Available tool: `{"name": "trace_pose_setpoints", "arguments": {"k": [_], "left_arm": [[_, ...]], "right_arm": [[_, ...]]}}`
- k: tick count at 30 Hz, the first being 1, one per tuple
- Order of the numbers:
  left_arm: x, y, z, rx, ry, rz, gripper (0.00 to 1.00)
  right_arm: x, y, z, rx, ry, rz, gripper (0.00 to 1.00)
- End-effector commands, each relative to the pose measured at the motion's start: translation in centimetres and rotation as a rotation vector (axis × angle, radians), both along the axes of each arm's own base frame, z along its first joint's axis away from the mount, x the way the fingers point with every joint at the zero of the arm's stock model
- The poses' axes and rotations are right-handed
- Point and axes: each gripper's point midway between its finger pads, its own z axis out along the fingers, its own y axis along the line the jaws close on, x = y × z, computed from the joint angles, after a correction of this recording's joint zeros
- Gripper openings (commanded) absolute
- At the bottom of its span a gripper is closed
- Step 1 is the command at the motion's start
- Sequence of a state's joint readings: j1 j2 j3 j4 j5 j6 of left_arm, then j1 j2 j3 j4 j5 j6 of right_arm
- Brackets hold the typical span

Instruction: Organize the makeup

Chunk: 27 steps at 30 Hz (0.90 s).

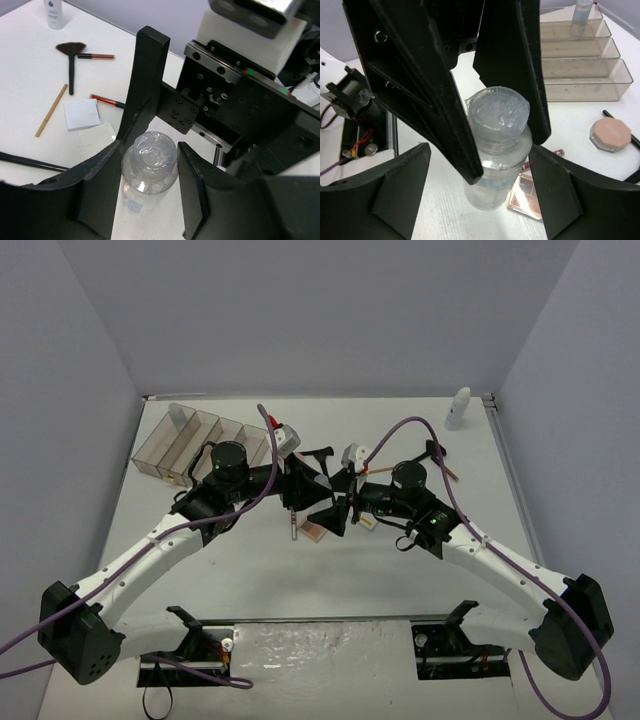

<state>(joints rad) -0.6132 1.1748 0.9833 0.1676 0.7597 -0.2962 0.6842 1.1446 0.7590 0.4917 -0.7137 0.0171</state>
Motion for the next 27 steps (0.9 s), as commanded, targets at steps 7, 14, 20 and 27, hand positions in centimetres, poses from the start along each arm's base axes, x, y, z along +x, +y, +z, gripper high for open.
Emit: {"name": "trace_pose_setpoints", "arguments": {"k": [7, 14, 20, 27], "left_arm": [[3.6, 2.0, 3.9, -0.042, -0.168, 0.201, 0.00], [11.4, 10.9, 2.9, 0.057, -0.184, 0.710, 0.00], [18.2, 24.6, 2.8, 0.100, -0.201, 1.296, 0.00], [24.4, 36.6, 2.6, 0.001, -0.256, 1.638, 0.00]], "right_arm": [[2.5, -1.6, 2.1, -0.020, -0.060, -0.158, 1.00], [5.3, -6.7, 1.8, -0.048, -0.005, -0.494, 1.00], [6.4, -10.3, 0.8, -0.040, 0.045, -0.685, 1.00], [5.5, -10.7, 0.0, -0.034, 0.063, -0.661, 1.00]]}}
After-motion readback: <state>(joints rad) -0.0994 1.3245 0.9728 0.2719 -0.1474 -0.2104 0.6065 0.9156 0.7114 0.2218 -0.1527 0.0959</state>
